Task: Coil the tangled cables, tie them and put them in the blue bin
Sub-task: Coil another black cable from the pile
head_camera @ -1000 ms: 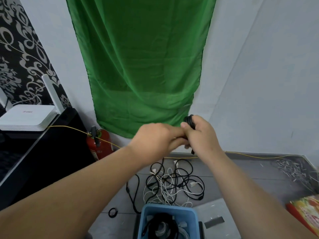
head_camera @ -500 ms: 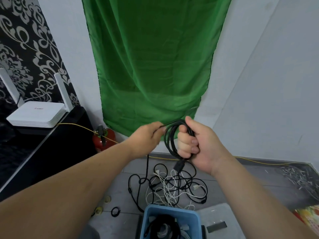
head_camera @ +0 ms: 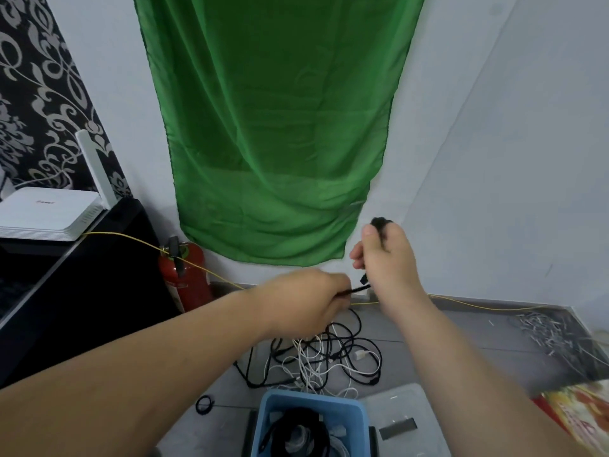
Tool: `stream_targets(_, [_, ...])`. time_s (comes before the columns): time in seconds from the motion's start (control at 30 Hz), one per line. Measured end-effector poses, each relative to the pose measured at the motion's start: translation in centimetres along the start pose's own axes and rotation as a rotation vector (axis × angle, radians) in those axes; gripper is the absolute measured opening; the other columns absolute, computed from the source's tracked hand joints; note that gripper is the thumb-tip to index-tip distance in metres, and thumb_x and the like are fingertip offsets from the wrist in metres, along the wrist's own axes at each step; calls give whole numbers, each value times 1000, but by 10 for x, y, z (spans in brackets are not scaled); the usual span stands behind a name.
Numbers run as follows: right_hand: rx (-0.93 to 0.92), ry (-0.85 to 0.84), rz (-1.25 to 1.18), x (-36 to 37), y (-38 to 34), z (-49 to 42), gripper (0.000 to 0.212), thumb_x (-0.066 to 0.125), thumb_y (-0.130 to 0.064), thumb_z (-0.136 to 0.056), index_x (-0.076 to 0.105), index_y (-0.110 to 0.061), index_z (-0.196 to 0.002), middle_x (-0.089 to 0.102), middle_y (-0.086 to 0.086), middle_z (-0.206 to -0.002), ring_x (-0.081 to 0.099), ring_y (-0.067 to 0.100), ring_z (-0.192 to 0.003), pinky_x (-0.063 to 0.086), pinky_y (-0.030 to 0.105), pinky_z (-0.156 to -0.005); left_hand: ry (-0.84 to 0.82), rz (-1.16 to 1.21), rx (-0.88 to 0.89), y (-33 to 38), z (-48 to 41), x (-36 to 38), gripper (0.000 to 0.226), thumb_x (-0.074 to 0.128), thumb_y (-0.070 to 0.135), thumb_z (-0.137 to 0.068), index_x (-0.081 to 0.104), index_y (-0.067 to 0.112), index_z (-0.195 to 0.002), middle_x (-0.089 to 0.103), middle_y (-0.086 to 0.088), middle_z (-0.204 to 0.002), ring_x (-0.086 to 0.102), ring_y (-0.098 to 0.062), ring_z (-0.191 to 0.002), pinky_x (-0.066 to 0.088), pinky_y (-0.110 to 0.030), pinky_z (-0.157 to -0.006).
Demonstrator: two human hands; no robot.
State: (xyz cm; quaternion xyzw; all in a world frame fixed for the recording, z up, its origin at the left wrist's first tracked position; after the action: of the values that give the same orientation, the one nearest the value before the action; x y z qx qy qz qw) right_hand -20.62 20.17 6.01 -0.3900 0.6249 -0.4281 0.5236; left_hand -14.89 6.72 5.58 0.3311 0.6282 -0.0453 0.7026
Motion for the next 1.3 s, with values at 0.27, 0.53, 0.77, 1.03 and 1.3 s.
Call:
stream_targets(0.27, [185, -438, -11, 32, -8, 27, 37, 42, -31, -108, 56, -10, -81, 48, 2, -50, 41, 20, -46, 34, 33, -52, 481, 96, 113, -55, 12, -77, 11, 75, 30, -92, 75, 20, -94, 66, 9, -83, 61, -8, -76, 51, -27, -72])
stream_targets(0.53, [497, -706, -737, 54, -20, 49, 32, 40, -34, -106, 51, -11, -87, 26, -3, -54, 24, 14, -43, 30, 31, -50, 327, 590, -202, -74, 7, -23, 21, 49, 18, -107, 69, 21, -101, 59, 4, -69, 50, -8, -58, 44, -22, -55])
stream_targets(0.77, [445, -526, -1098, 41, -33, 31, 34, 38, -35, -109, 52, -16, -84, 30, -5, -57, 27, 14, -47, 34, 30, -55, -26, 456, -382, -70, 12, 18, 23, 43, 30, -107, 52, 21, -88, 68, -3, -79, 60, -11, -58, 48, -16, -50])
stream_targets(1.03, [408, -63, -1040, 22, -2, 4, 30, 40, -36, -110, 48, -16, -90, 53, 2, -63, 46, 18, -56, 44, 34, -67, -292, 353, -282, -57, 18, 49, 9, 55, 22, -101, 63, 19, -105, 61, 12, -78, 56, 1, -63, 50, -19, -66])
stream_targets(1.3, [69, 117, -325, -12, 5, -2, 16, 51, -26, -107, 56, -14, -98, 75, 5, -78, 65, 18, -65, 54, 28, -65, -69, 164, -32, -19, 7, 15, 7, 58, 21, -96, 62, 24, -92, 60, 9, -74, 52, -5, -65, 41, -16, -61])
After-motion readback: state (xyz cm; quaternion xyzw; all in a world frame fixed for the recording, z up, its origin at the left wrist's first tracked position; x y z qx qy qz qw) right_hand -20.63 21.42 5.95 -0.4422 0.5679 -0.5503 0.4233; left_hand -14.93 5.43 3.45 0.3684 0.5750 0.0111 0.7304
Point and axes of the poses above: each hand's wrist, its own z-axis away from the middle knuckle, its own x-axis out of the palm, y = z × x, the point moved 6 cm from there along -z, towards the middle knuckle
